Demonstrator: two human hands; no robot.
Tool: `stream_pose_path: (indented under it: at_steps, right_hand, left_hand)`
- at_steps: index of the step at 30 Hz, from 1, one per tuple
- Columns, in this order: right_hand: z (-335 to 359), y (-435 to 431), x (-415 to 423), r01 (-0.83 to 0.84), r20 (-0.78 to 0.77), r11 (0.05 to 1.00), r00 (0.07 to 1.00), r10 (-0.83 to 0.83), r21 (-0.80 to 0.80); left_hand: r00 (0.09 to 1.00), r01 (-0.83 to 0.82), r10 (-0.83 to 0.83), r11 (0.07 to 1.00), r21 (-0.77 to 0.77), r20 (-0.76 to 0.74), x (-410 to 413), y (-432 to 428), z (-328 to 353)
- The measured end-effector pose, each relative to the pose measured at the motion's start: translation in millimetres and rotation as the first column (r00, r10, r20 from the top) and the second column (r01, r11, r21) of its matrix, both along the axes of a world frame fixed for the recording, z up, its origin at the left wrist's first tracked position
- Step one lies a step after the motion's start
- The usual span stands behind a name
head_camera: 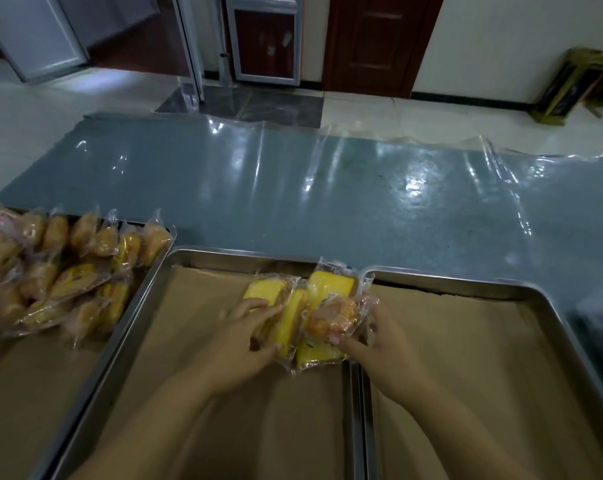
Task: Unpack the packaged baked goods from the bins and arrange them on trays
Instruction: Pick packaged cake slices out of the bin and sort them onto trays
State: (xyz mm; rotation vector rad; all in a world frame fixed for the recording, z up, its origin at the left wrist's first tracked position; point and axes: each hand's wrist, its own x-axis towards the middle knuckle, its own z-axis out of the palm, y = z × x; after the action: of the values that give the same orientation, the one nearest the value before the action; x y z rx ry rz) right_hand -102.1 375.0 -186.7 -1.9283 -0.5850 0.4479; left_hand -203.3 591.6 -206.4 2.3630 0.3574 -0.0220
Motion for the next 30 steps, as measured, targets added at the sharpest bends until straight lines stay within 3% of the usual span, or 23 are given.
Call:
stream_pose_path:
  at_steps: [8,11,13,16,18,20,25,30]
  right_hand:
    - [16.2,13.2,16.8,-0.036,-0.046,0.998,0.998,0.033,-0.053]
    - [26.2,8.8,14.1,0.058,0.162,0.989,0.986,-0.036,-0.137]
    - [35.9,4.9,6.3,0.134,0.28,0.985,0.955,-0.098,-0.111]
    - [51.5,2.7,-11.1,0.121,0.15,0.993,0.981,-0.12,0.003]
    - [57.5,4.5,-24.2,0.081,0.077,0.996,0.994,-0.079,-0.026]
    - [62.0,9.9,-39.1,0.045,0.1,0.994,0.994,-0.035,-0.098]
    - [67.6,28.8,-80.6,-0.04,0.107,0.98,0.992,0.063,-0.197]
    - [67.4,50.9,-114.2,-0.233,0.027,0.92,0.967,0.254,-0.316]
  left_hand:
    - [0.998,-0.054,0.056,0.997,0.049,-0.04,24.3,-9.0,4.6]
    - [0.996,-0.091,0.09,0.996,0.027,0.015,16.1,-12.1,10.1]
    - [0.989,-0.099,0.097,0.995,0.013,0.109,3.5,-17.3,15.7]
    - [0.977,-0.037,0.039,0.999,-0.009,0.211,-18.6,-31.2,28.5]
    - [0.974,-0.004,0.017,0.998,-0.057,0.226,-32.6,-43.7,40.0]
    - [0.965,0.005,0.022,0.995,-0.102,0.262,-45.8,-53.7,48.2]
    - [0.94,-0.116,0.206,0.943,-0.312,0.271,-88.3,-51.9,55.9]
    - [0.904,-0.268,0.371,0.878,-0.397,0.21,-150.8,-20.3,52.8]
